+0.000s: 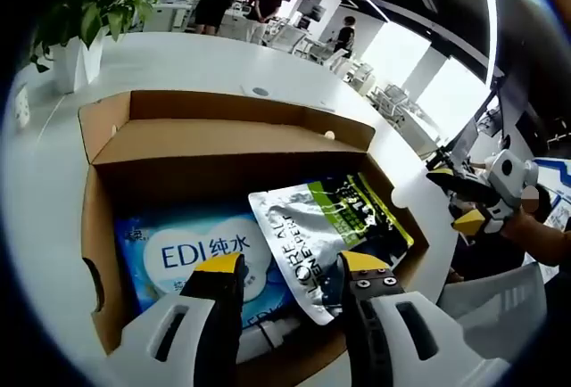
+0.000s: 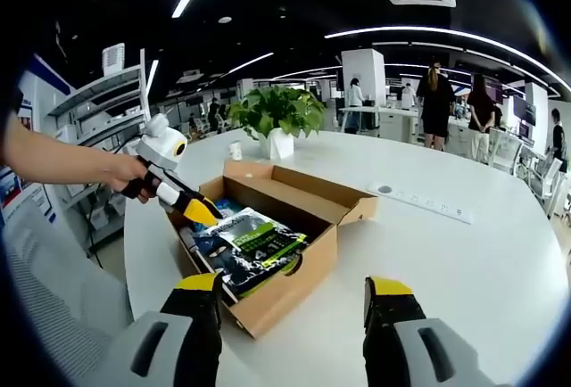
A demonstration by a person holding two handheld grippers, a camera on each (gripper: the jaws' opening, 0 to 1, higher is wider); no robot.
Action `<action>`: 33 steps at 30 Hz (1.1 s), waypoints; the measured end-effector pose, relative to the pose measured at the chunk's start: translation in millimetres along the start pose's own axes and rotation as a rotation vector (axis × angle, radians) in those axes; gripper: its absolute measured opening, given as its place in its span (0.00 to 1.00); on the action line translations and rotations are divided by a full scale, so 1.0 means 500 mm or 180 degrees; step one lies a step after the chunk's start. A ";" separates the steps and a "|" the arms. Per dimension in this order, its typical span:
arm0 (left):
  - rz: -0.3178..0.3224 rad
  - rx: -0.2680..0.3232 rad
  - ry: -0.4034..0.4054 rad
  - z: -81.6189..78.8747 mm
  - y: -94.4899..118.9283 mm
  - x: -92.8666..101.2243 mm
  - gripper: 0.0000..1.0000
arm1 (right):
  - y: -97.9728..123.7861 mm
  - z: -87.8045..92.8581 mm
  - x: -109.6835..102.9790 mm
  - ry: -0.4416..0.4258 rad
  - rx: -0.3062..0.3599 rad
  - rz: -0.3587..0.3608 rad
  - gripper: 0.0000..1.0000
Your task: Operate the shoe box by opening the lid, removing the specified soft item, and placing it in the target area until the item is outside and the box remains undamaged.
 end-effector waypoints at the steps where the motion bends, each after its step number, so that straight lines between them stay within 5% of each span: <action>1: 0.0004 -0.0009 0.0011 0.001 -0.002 0.000 0.41 | 0.001 0.000 -0.001 0.0017 0.0004 -0.0002 0.63; 7: 0.0059 -0.0163 0.0111 0.015 -0.018 0.004 0.36 | 0.005 -0.001 -0.013 0.0181 0.0037 -0.0052 0.63; 10: 0.0142 -0.0253 0.0187 0.026 -0.023 0.006 0.23 | 0.004 -0.001 -0.014 0.0190 0.0052 -0.0065 0.64; 18: 0.0204 -0.0161 0.0360 0.026 -0.023 0.003 0.17 | 0.000 -0.001 -0.016 0.0187 0.0067 -0.0086 0.63; 23: 0.0203 -0.0044 0.0399 0.012 -0.016 0.002 0.00 | -0.007 -0.004 -0.023 0.0230 0.0069 -0.0119 0.63; 33: 0.0246 0.0000 0.0525 0.004 0.004 0.020 0.00 | -0.012 -0.014 -0.033 0.0372 0.0075 -0.0160 0.63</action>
Point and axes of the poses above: the point that each gripper's makers call its tool centre point, and the gripper's own axes: y roughly backward along the fingers, x roughly to its right, z roughly out of its underside, the point moved 8 cm from there along y, roughly backward along the fingers, and after that the axes turned 14 degrees about y, right-handed, at the moved point
